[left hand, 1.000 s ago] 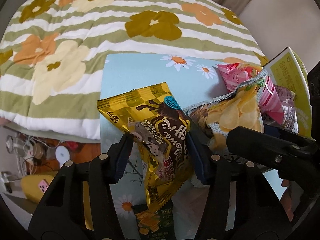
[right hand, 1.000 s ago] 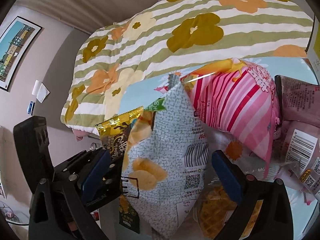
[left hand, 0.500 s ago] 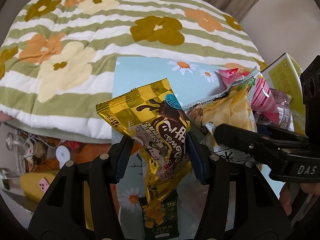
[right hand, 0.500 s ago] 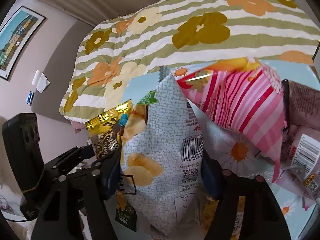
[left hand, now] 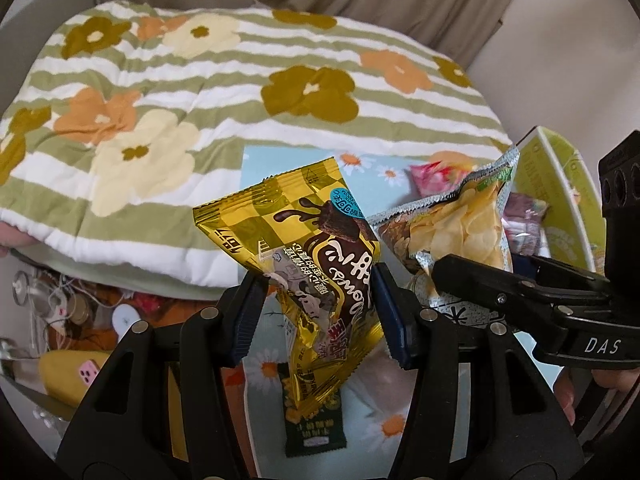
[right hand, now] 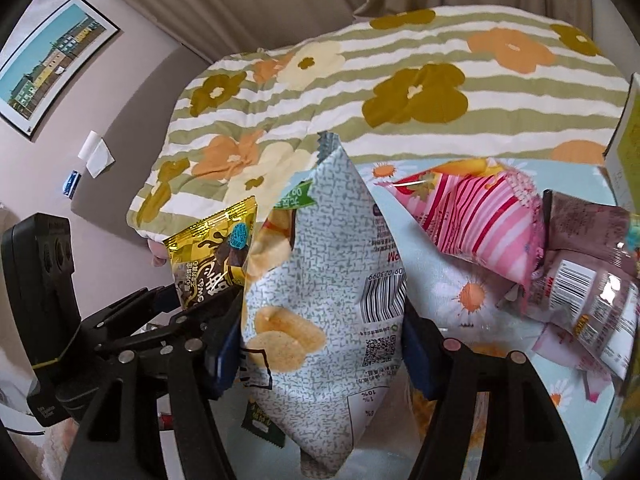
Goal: Organize snacks
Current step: 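Grasp the gold chocolate packet with left tool while right tool grasps the white potato-chip bag, then carry both packets over the box and open both tools to drop them, then withdraw both tools from the box back over the remaining snacks, then grasp the green cracker packet with left tool while right tool grasps the pink-beige cake packet, then carry both packets over the box and release them inside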
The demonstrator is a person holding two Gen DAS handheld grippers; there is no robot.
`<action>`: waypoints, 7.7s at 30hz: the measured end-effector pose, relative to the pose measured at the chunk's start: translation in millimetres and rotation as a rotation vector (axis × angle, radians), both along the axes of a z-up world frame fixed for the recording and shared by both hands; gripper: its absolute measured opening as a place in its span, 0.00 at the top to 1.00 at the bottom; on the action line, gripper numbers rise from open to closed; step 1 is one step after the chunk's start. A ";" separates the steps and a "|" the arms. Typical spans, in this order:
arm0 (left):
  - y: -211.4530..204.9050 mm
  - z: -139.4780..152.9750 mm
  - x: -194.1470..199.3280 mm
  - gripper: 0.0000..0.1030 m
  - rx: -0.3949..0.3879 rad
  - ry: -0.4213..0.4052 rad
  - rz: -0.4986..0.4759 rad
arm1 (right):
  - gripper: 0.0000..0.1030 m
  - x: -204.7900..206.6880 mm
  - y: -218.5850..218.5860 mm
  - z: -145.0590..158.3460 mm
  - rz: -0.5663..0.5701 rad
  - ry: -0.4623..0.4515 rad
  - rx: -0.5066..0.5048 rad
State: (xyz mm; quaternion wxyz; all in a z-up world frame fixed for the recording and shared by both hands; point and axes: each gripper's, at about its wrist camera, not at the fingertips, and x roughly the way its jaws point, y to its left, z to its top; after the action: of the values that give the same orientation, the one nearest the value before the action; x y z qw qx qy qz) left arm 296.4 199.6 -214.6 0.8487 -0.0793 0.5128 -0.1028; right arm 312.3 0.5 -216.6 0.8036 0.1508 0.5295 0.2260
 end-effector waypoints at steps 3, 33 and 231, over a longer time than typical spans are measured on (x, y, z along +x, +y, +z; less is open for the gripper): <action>-1.9 19.2 -7.5 0.52 -0.015 -0.031 -0.003 | 0.38 -11.1 -8.0 17.6 -0.014 -0.027 0.007; -337.7 120.5 -53.1 0.52 -0.115 -0.195 -0.179 | 0.38 -82.8 -341.4 124.2 -0.207 -0.239 -0.016; -70.4 70.2 -57.5 0.61 0.093 -0.128 -0.189 | 0.41 -44.1 -53.0 77.3 0.351 -0.209 -0.406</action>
State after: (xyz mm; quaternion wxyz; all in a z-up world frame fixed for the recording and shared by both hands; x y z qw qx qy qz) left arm 238.9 129.3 -144.4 0.8688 0.0158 0.4671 -0.1633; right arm 268.1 -52.5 -139.4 0.8162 -0.1313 0.4960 0.2655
